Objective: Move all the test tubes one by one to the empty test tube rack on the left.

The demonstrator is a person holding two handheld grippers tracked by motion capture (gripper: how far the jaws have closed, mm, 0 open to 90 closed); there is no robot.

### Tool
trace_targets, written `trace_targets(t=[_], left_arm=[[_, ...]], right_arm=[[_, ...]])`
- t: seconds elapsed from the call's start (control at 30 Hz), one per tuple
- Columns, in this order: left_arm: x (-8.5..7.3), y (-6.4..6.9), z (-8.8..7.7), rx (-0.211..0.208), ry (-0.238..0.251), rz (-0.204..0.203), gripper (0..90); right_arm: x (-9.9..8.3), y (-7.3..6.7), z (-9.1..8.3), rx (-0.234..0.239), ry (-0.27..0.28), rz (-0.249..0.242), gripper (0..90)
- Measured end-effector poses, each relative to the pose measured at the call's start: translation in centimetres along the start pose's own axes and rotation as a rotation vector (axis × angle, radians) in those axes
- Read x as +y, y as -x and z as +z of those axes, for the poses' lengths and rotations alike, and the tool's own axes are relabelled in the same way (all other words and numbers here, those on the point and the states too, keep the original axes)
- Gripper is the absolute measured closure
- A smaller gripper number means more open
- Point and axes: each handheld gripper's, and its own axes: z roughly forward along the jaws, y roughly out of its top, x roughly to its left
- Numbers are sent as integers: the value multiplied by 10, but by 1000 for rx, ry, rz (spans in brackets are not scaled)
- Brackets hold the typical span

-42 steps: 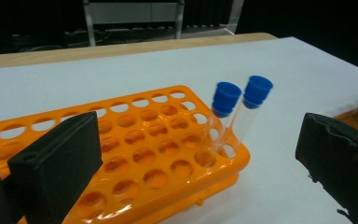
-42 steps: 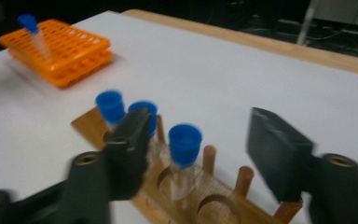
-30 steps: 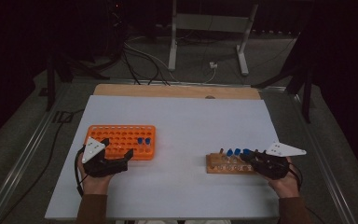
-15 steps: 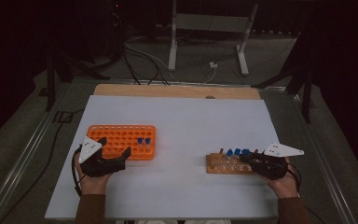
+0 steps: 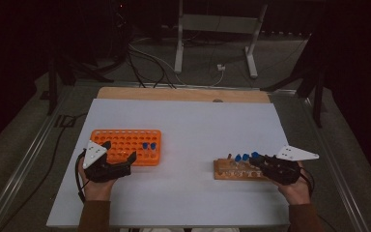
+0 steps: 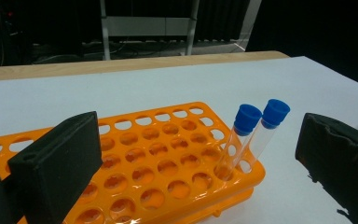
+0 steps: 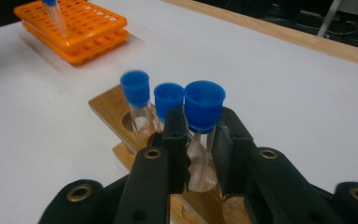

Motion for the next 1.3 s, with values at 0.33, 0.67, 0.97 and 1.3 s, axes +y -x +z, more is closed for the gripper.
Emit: trace_targets(t=[0.33, 0.67, 0.97, 1.3], left_arm=[[2, 1, 0, 0, 6, 3, 14], [6, 4, 0, -12, 10, 12, 14], [9, 4, 1, -27, 4, 19, 14], [11, 8, 2, -42, -7, 40, 14]], right_arm=[[12, -1, -9, -12, 27, 2, 767], [24, -1, -20, -40, 43, -3, 769], [37, 0, -29, -44, 61, -5, 769], [48, 5, -28, -61, 83, 3, 769]])
